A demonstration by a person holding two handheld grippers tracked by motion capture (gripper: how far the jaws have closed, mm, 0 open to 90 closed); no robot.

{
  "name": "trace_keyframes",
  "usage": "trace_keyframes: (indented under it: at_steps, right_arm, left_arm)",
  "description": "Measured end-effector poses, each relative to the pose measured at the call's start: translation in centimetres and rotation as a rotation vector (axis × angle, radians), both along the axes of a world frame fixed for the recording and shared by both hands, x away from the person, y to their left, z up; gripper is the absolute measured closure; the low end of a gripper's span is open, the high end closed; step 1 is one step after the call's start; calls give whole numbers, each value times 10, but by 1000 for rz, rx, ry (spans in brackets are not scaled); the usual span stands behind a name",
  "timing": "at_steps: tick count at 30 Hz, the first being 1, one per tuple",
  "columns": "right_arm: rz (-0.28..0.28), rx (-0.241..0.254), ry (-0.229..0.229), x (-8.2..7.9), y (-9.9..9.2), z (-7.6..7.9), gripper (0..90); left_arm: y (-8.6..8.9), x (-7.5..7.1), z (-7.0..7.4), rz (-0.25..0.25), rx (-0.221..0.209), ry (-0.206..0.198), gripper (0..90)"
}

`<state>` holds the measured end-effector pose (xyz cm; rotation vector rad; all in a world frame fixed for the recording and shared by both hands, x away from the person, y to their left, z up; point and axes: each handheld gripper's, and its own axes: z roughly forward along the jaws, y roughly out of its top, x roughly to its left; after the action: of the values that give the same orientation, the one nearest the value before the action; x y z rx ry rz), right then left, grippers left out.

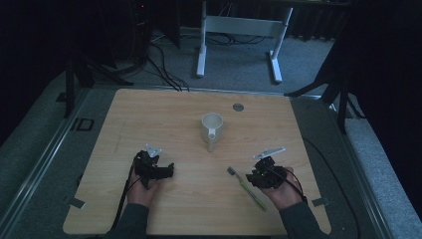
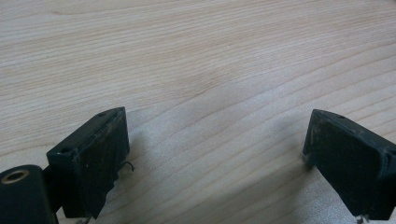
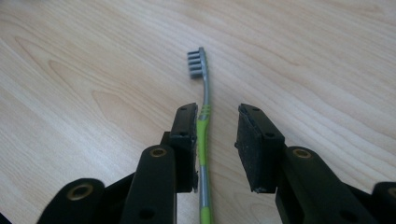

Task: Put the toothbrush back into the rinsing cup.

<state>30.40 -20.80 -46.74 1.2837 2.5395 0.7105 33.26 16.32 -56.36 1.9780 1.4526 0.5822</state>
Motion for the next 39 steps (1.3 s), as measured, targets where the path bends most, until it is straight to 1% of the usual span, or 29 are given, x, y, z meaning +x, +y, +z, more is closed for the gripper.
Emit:
trace_keyframes:
  at_steps: [7,16,21,23,29,39]
  right_arm:
    - [12,-29,43,2,6,-3,696]
    - [46,-65,76,5,15,-4,700]
    - [52,-71,81,7,18,-2,700]
    - [56,-83,87,9,20,0,704]
    - [65,-100,98,10,23,1,709]
    - [80,-121,117,13,28,0,727]
  left_arm:
    - [0,0,0,0,0,0,73]
    - [0,0,0,0,0,0,73]
    - [0,0,0,0,0,0,73]
    - [0,0,0,0,0,0,73]
    - [0,0,0,0,0,0,73]
    - [0,0,0,0,0,0,73]
